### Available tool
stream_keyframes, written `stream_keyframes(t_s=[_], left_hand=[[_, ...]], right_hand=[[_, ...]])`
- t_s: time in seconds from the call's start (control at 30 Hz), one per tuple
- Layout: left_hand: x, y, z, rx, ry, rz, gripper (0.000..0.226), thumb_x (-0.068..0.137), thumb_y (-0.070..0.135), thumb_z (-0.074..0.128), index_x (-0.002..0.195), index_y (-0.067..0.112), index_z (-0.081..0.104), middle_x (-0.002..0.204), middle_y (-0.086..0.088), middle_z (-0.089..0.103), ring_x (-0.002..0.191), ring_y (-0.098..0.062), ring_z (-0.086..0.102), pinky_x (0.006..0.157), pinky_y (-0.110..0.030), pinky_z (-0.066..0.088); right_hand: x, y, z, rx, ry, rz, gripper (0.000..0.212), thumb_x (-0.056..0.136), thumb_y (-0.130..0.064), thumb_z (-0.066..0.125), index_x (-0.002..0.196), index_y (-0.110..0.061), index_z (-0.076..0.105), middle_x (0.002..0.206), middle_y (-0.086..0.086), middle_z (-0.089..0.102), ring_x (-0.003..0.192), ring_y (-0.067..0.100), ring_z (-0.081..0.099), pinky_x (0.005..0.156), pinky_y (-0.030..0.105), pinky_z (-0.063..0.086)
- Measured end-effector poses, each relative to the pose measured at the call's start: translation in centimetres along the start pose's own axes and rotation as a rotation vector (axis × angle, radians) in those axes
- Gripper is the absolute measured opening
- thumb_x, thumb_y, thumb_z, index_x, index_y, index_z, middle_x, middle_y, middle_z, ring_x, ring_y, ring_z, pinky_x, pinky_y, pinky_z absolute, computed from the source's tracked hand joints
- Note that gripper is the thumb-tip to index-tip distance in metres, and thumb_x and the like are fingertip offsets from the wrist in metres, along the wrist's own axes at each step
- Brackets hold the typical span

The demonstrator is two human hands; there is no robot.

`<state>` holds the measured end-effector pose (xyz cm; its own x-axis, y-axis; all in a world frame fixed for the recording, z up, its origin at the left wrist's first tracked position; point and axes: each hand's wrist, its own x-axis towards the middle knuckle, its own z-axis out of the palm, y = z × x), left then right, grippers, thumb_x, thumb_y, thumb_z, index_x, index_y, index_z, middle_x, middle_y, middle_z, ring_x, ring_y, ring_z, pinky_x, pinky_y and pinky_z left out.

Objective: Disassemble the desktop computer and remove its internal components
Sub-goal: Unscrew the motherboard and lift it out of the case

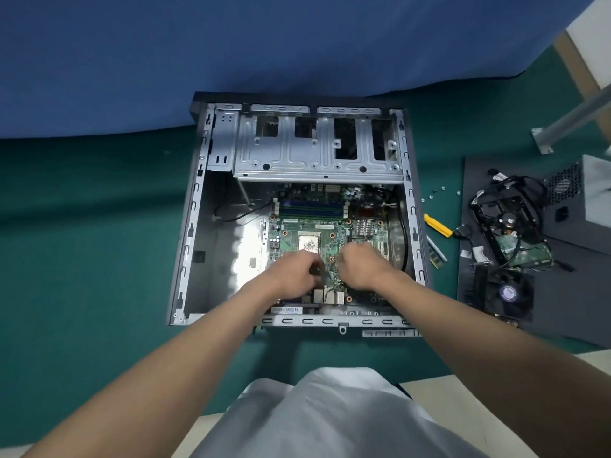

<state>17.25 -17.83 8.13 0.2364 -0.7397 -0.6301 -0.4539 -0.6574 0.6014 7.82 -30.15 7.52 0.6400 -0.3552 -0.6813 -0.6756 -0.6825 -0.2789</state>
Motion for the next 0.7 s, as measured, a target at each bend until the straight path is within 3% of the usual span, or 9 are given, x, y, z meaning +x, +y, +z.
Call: stream_keyframes(t_s=[0.03, 0.1, 0.2, 0.27, 0.53, 0.7], left_hand=[[0.1, -0.3, -0.1, 0.15, -0.007, 0.02, 0.017, 0.097, 0.027, 0.057, 0.11, 0.018, 0.063, 0.112, -0.003, 0.067, 0.098, -0.02, 0.06, 0.092, -0.039, 0.049], [0.3, -1.0, 0.2, 0.347, -0.088, 0.035, 0.026, 0.099, 0.034, 0.051, 0.122, 0.023, 0.06, 0.124, -0.003, 0.061, 0.108, -0.022, 0.056, 0.097, -0.041, 0.046], [0.9, -1.6, 0.8, 0.471, -0.22, 0.024, 0.04, 0.1, 0.032, 0.047, 0.14, 0.027, 0.046, 0.153, 0.0, 0.034, 0.135, -0.024, 0.039, 0.11, -0.04, 0.035], [1.2, -1.7, 0.8, 0.492, -0.265, 0.013, 0.046, 0.102, 0.032, 0.044, 0.147, 0.027, 0.038, 0.162, 0.002, 0.014, 0.144, -0.023, 0.025, 0.117, -0.041, 0.026], [1.2, -1.2, 0.6, 0.532, -0.331, -0.01, 0.047, 0.102, 0.03, 0.044, 0.149, 0.029, 0.034, 0.163, 0.005, 0.0, 0.146, -0.025, 0.021, 0.115, -0.039, 0.025], [1.5, -1.4, 0.8, 0.551, -0.341, -0.042, 0.05, 0.102, 0.028, 0.044, 0.15, 0.029, 0.031, 0.163, 0.001, -0.002, 0.148, -0.025, 0.014, 0.117, -0.044, 0.024]], right_hand=[[0.2, -0.2, 0.2, 0.067, 0.009, 0.084, 0.027, 0.094, -0.025, 0.055, 0.072, -0.012, 0.054, 0.077, 0.005, 0.058, 0.06, 0.015, 0.057, 0.053, 0.025, 0.047], [0.3, -0.5, 0.6, 0.163, -0.027, 0.194, 0.031, 0.094, -0.03, 0.057, 0.07, -0.01, 0.053, 0.066, 0.002, 0.055, 0.051, 0.015, 0.054, 0.047, 0.025, 0.044], [0.2, -1.2, 1.4, 0.158, -0.024, 0.261, 0.017, 0.09, -0.013, 0.058, 0.074, -0.009, 0.052, 0.072, 0.002, 0.054, 0.055, 0.015, 0.054, 0.046, 0.022, 0.044], [0.0, -1.6, 1.8, 0.133, -0.001, 0.269, 0.015, 0.088, -0.005, 0.056, 0.074, -0.008, 0.052, 0.073, 0.002, 0.054, 0.052, 0.012, 0.051, 0.042, 0.019, 0.04], [-0.8, -1.5, 1.5, 0.03, -0.027, 0.205, 0.021, 0.083, 0.011, 0.048, 0.075, -0.008, 0.05, 0.078, 0.005, 0.054, 0.057, 0.012, 0.053, 0.045, 0.017, 0.04], [-0.9, -2.4, 1.7, -0.012, -0.06, 0.129, 0.021, 0.084, 0.009, 0.049, 0.073, -0.009, 0.048, 0.077, 0.003, 0.052, 0.059, 0.011, 0.053, 0.047, 0.018, 0.04]])
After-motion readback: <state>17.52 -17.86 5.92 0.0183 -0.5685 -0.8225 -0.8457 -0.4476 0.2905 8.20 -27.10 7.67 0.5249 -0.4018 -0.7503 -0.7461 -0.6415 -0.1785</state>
